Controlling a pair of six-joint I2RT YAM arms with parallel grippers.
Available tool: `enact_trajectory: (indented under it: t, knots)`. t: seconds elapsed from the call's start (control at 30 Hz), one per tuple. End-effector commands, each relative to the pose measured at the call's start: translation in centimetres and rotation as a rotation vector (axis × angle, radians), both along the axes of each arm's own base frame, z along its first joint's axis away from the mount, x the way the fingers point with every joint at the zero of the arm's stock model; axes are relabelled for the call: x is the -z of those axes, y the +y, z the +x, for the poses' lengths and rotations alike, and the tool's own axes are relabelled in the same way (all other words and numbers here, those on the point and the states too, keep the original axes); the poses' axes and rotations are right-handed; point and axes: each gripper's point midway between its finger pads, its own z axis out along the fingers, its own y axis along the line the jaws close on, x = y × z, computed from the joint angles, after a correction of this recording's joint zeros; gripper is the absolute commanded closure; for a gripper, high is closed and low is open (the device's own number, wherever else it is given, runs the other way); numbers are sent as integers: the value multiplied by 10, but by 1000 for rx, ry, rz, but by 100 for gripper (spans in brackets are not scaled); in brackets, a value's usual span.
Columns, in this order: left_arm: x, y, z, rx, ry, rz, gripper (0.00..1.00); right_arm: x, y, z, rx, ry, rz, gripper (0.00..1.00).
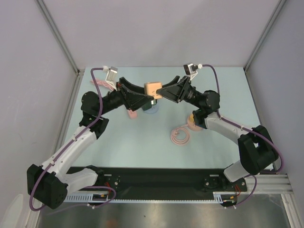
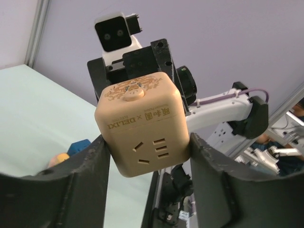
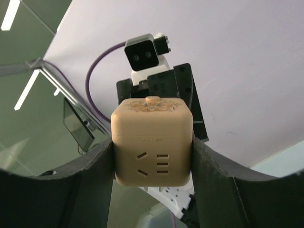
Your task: Insert the plug
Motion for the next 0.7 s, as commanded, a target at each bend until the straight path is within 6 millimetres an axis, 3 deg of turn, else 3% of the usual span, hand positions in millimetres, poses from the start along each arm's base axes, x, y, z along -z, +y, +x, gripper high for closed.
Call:
enact_trajectory:
  t: [0.0,0.07,0.27,0.37,0.5,0.67]
  knots:
    - [-14,2,-10,23,-83,-32,52,-18,-4,-23,-5,-135,39,99]
    - [-13,3,-13,29,-85,-31,71,-11,-2,-26,-11,-139,11,98]
    - [-7,5,-20,37,-75,-9,100,13,0,-33,-24,-137,-90,89]
    - [-1,5,-26,64,-68,10,99,18,-1,-37,-38,-157,-141,69]
    - [10,5,-44,141,-67,57,100,27,-7,-33,-43,-157,-222,32]
    - [32,8,-62,194,-36,132,100,38,-25,-29,-47,-180,-285,21]
